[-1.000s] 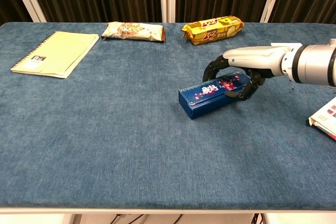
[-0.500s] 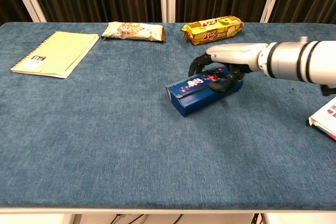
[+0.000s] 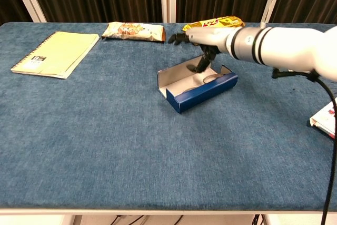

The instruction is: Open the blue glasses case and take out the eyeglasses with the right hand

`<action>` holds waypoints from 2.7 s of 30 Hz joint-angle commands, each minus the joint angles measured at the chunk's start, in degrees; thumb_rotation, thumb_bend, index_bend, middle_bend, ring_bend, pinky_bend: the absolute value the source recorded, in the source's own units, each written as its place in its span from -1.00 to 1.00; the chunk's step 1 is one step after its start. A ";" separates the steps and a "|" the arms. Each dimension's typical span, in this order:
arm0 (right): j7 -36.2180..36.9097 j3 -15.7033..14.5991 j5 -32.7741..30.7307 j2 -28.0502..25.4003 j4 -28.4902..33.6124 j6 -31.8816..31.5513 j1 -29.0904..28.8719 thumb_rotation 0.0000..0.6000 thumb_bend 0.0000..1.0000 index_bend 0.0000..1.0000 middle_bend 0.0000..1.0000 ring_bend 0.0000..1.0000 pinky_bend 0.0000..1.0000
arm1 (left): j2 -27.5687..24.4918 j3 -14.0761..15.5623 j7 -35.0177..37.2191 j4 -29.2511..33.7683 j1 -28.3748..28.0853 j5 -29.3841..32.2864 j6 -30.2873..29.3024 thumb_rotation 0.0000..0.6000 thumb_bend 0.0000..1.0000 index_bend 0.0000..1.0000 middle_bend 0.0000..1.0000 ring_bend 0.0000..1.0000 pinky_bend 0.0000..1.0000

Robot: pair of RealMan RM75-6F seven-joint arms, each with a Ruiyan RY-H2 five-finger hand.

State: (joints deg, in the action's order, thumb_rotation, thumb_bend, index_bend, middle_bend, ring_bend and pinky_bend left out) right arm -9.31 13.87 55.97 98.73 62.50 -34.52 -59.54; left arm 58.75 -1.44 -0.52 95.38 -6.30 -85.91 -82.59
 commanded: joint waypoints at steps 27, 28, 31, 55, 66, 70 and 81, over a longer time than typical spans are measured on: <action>8.20 -10.25 14.94 -16.99 21.59 -9.92 14.95 1.00 0.19 -1.00 -0.45 -1.00 -1.00 | 0.11 -0.01 -0.74 0.21 0.01 0.14 -0.02 1.00 0.16 0.32 0.31 -0.09 -0.17; 8.29 -10.67 15.66 -17.60 22.49 -10.50 15.47 1.00 0.19 -1.00 -0.44 -1.00 -1.00 | 0.11 -0.01 -0.72 0.21 0.01 0.13 -0.04 1.00 0.16 0.32 0.31 -0.09 -0.18; 8.00 -12.49 18.11 -19.85 25.89 -12.16 17.14 1.00 0.19 -1.00 -0.40 -1.00 -1.00 | 0.11 0.01 -0.70 0.20 0.02 0.06 -0.06 1.00 0.16 0.32 0.31 -0.09 -0.18; 7.52 -8.15 27.62 -10.25 26.04 -6.19 8.38 1.00 0.26 -0.98 -0.47 -1.00 -1.00 | 0.16 0.00 -0.79 0.15 0.11 0.10 -0.21 1.00 0.16 0.31 0.31 -0.09 -0.18; -1.27 -6.85 18.83 -8.04 18.47 -2.02 5.58 1.00 0.28 -0.94 -0.36 -1.00 -1.00 | 0.05 0.03 -0.25 0.09 0.01 0.00 -0.02 1.00 0.16 0.31 0.31 -0.09 -0.18; -3.67 -6.48 14.70 -9.21 17.09 -1.68 5.53 1.00 0.28 -0.93 -0.34 -1.00 -1.00 | 0.02 0.03 -0.26 0.14 0.02 -0.01 -0.04 1.00 0.16 0.32 0.31 -0.09 -0.18; -4.70 -7.70 7.63 -14.69 17.62 -3.69 8.55 1.00 0.23 -0.93 -0.35 -1.00 -1.00 | -0.03 0.05 -0.25 0.22 -0.01 0.00 0.05 1.00 0.16 0.31 0.31 -0.09 -0.18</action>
State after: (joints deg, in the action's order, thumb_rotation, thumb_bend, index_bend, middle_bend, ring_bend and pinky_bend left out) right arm -14.21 6.43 63.97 84.60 79.69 -37.62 -51.58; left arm 58.72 -1.39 -0.78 95.59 -6.31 -85.91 -82.54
